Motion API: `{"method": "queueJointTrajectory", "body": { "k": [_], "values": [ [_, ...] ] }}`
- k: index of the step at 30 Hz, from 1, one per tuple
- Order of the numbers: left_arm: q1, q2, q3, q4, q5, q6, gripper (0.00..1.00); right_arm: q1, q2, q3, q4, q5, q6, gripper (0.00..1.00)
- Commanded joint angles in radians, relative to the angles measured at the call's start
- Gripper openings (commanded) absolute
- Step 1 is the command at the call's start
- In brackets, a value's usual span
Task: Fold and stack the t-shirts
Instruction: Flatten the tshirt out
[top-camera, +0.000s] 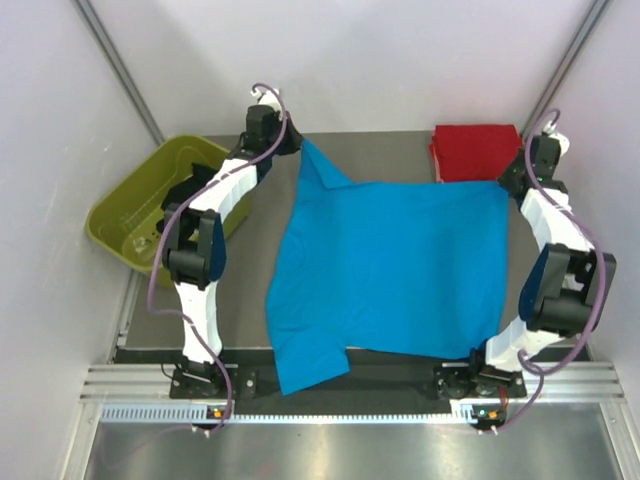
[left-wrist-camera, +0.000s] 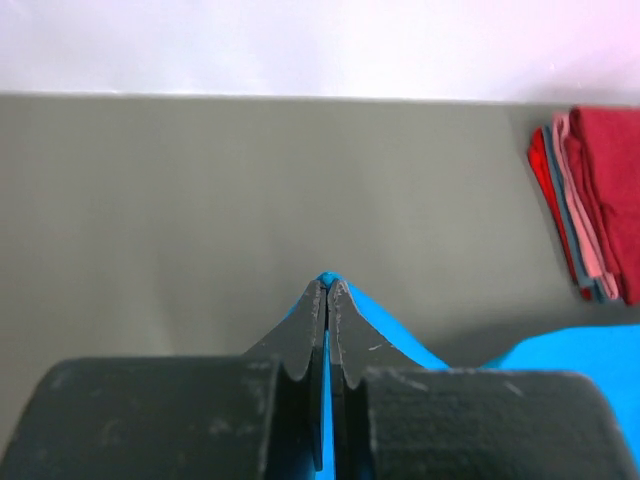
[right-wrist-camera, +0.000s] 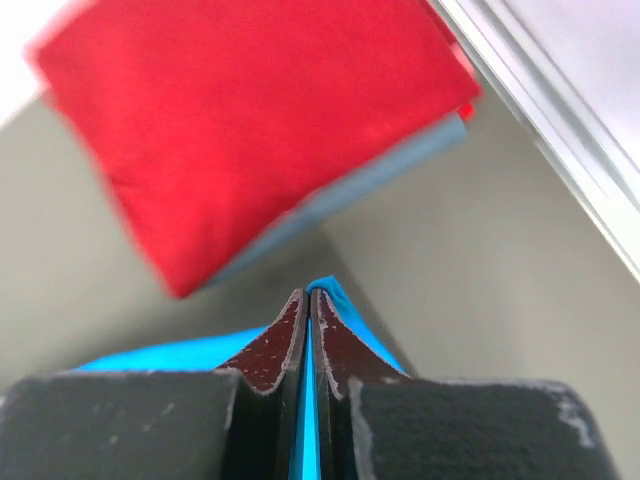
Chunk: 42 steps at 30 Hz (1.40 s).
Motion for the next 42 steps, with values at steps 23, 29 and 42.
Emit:
{"method": "queueJointTrajectory", "body": {
  "k": [23, 29, 42],
  "values": [
    [0.003, -0.902, 0.092, -0.334, -0.183, 0.051, 0.0, -0.005, -0.756, 0.493, -0.509, 0.012, -0.031, 0.0],
    [0.003, -1.097, 0.075, -0.357, -0.172, -0.007, 0.0, -0.005, -0.888, 0.672, -0.652, 0.086, -0.048, 0.0],
    [0.003, -0.97, 0.04, -0.317, -0.227, 0.085, 0.0, 0.017, -0.819, 0.373, -0.438, 0.123, -0.091, 0.0]
  ]
}}
